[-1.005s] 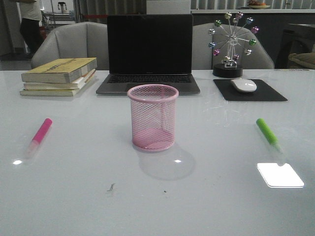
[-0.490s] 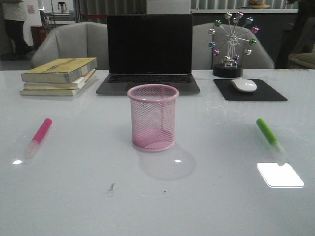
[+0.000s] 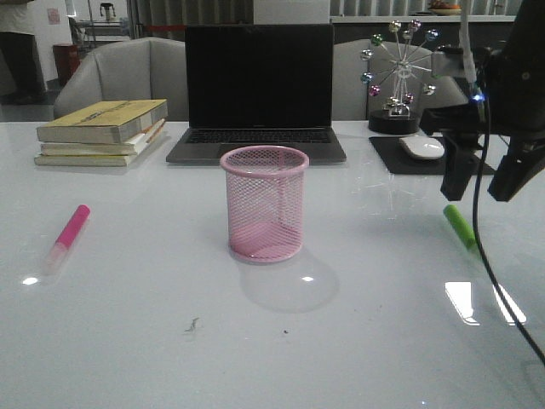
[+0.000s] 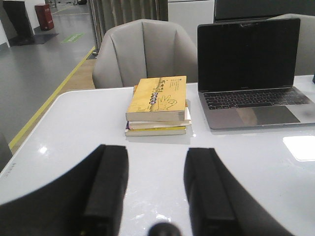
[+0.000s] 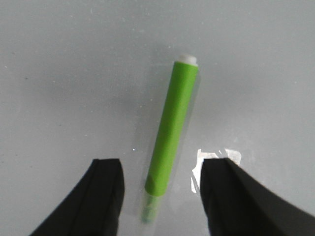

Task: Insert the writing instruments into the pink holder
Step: 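Lower the right gripper onto the lime-green marker and close on it, then lift the green marker and carry it over the pink holder, then lower the green marker into the holder and open the right gripper, then withdraw the right gripper away from the holder, then lower the left gripper onto the pink marker and close on it, then lift the pink marker upright and carry it above the holder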

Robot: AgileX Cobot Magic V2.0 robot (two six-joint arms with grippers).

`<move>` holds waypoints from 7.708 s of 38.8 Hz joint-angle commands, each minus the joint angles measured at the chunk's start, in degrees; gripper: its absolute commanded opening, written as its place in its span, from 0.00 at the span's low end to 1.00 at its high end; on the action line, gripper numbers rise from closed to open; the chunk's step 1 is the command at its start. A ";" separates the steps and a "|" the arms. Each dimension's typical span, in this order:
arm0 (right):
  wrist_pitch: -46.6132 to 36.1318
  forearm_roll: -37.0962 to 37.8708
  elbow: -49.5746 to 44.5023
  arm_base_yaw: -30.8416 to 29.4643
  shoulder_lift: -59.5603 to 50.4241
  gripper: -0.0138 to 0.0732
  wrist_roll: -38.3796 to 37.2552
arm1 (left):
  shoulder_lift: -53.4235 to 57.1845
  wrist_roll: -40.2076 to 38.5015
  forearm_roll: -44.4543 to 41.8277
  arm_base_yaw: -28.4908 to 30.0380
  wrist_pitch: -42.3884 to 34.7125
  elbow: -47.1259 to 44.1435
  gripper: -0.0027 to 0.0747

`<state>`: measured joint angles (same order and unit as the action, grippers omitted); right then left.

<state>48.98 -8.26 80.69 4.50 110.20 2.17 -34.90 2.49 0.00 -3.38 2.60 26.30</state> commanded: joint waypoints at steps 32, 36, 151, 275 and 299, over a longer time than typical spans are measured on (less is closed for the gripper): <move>-5.33 1.45 2.01 -0.05 4.65 0.68 -0.06 | -0.37 -0.59 0.38 -0.05 -4.41 1.78 0.48; -5.27 3.20 2.01 -0.05 4.65 0.48 -0.06 | -0.37 -0.59 0.38 -0.05 -4.41 1.78 0.48; -36.80 6.60 -24.38 6.02 -42.93 0.68 0.04 | -0.37 -0.59 0.38 -0.05 -4.88 1.78 0.48; -20.82 7.09 -43.19 -4.79 -68.74 0.68 0.04 | -88.85 -7.70 8.35 -7.25 55.17 68.85 0.15; -17.77 7.09 -43.19 -4.79 -68.74 0.68 0.04 | -75.52 -5.06 7.69 -17.46 31.85 68.98 0.16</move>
<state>34.79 -1.57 35.90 0.00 41.86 1.66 -118.21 -2.65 6.79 -18.42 41.96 93.74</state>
